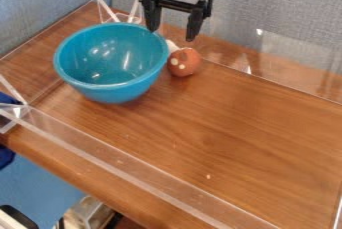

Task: Put the mushroom in the blue bowl

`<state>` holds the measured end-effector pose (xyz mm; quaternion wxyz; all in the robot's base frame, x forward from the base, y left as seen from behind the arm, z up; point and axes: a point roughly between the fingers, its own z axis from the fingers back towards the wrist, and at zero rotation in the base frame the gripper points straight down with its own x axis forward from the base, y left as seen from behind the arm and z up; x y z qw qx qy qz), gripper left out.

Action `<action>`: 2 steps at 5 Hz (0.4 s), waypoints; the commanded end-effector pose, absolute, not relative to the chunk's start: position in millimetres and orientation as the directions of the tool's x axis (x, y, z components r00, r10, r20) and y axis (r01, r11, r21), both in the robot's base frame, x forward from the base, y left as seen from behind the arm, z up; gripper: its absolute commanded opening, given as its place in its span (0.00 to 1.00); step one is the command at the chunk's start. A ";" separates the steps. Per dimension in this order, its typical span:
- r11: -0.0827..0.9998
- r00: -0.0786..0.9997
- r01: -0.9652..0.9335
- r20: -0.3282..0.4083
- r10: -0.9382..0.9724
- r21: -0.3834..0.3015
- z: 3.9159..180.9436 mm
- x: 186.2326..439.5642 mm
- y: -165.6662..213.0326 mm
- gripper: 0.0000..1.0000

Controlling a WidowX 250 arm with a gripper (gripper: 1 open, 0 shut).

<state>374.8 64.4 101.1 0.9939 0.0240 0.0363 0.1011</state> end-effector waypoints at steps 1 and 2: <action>0.981 0.983 -0.181 -0.013 0.182 0.069 124.7 388.2 75.3 1.00; 0.985 0.987 -0.151 -0.032 0.155 0.087 127.1 390.6 80.4 1.00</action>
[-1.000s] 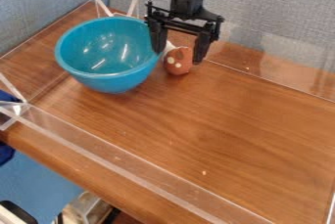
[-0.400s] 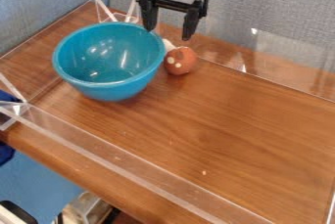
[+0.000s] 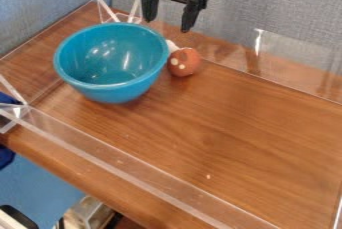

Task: Put the mushroom in the blue bowl

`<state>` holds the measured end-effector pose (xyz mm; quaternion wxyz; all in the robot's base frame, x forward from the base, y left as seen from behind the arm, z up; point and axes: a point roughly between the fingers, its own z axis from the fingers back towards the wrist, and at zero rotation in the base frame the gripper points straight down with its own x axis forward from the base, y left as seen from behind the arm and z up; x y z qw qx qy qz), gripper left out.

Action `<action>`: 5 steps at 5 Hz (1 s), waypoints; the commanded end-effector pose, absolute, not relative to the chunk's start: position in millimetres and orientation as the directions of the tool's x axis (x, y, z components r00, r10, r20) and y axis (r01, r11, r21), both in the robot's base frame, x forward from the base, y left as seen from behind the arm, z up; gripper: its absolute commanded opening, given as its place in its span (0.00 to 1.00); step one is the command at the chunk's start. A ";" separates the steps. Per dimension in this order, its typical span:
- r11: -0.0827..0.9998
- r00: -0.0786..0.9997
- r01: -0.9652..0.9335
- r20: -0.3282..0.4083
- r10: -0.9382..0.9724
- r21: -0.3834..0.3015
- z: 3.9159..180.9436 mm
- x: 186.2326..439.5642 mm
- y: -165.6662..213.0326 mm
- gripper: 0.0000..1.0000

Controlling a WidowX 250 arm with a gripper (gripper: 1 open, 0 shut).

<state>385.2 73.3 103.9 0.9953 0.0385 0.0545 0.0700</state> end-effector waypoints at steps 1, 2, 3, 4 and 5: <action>0.984 0.987 -0.147 -0.053 0.153 0.101 107.0 387.7 85.6 1.00; 0.984 0.986 -0.138 -0.077 0.148 0.117 85.8 381.1 91.3 1.00; 0.982 0.985 -0.144 -0.081 0.154 0.120 83.4 384.5 87.6 1.00; 0.980 0.982 -0.160 -0.086 0.170 0.121 83.7 392.6 83.3 1.00; 0.977 0.979 -0.174 -0.089 0.185 0.121 84.4 400.4 78.0 1.00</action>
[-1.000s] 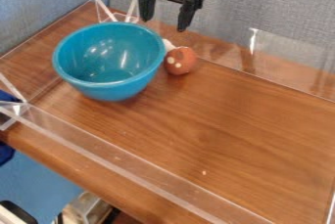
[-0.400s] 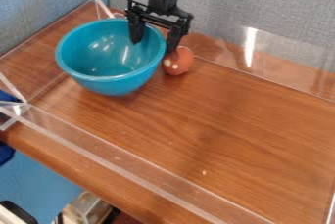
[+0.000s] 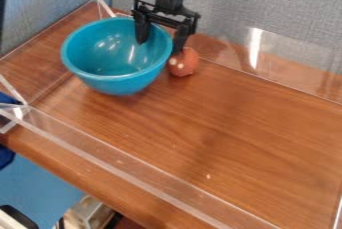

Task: Put the mushroom in the blue bowl

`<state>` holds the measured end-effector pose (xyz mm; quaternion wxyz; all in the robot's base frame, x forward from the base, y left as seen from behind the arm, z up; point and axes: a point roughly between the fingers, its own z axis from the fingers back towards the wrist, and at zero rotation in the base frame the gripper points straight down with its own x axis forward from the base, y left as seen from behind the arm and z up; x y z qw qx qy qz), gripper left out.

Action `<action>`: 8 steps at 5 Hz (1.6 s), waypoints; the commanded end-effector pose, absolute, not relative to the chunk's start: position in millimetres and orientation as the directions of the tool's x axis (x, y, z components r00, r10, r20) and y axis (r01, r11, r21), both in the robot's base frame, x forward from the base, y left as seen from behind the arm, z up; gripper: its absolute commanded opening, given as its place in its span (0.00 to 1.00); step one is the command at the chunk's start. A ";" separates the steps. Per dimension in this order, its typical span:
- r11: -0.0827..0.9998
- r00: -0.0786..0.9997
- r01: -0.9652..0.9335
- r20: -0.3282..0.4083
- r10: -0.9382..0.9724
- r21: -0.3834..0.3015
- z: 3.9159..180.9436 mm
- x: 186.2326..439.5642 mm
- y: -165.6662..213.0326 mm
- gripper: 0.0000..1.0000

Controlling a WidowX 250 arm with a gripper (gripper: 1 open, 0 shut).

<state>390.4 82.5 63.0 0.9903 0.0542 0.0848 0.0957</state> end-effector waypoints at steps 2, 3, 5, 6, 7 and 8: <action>0.989 0.991 -0.081 -0.096 0.093 0.123 85.8 404.2 104.4 1.00; 0.989 0.991 -0.080 -0.101 0.093 0.123 75.5 402.2 102.1 1.00; 0.985 0.984 -0.126 -0.113 0.139 0.121 60.3 392.2 94.7 1.00; 0.978 0.975 -0.173 -0.117 0.187 0.120 57.0 385.0 91.4 0.00; 0.978 0.978 -0.170 -0.100 0.183 0.122 68.9 376.0 87.3 1.00; 0.979 0.982 -0.164 -0.076 0.175 0.124 85.6 366.7 79.6 1.00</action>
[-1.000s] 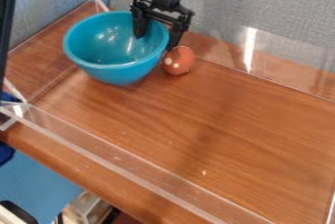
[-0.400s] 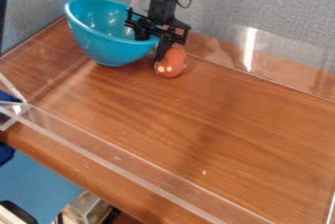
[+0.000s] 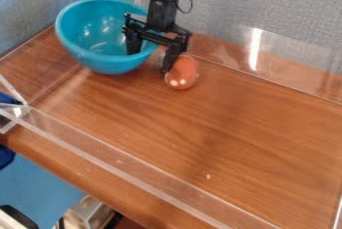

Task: Put the mushroom in the blue bowl

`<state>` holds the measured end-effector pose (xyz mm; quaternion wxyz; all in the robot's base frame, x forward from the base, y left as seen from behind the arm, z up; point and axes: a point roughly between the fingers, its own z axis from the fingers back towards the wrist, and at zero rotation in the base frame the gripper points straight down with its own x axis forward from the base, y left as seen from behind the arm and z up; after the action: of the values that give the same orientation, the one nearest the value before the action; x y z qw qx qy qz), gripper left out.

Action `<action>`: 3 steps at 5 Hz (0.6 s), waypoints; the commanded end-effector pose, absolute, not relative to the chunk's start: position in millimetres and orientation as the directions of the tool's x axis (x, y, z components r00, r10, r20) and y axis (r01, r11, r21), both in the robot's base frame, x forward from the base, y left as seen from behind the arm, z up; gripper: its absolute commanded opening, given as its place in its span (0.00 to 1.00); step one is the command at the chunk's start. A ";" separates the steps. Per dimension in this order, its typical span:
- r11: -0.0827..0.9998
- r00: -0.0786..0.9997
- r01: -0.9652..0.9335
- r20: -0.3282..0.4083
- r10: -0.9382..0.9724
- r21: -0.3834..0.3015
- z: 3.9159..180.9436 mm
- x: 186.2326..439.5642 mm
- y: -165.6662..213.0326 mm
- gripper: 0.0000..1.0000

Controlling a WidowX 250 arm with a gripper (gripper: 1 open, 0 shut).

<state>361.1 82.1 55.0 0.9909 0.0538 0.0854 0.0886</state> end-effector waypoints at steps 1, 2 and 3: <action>0.979 0.985 -0.156 -0.055 0.164 0.131 103.5 360.6 78.6 1.00; 0.978 0.988 -0.150 -0.013 0.153 0.145 137.7 351.0 69.5 1.00; 0.973 0.985 -0.171 0.031 0.168 0.158 162.5 341.6 45.8 1.00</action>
<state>342.7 43.7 140.3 0.9935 0.0789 0.0240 0.0779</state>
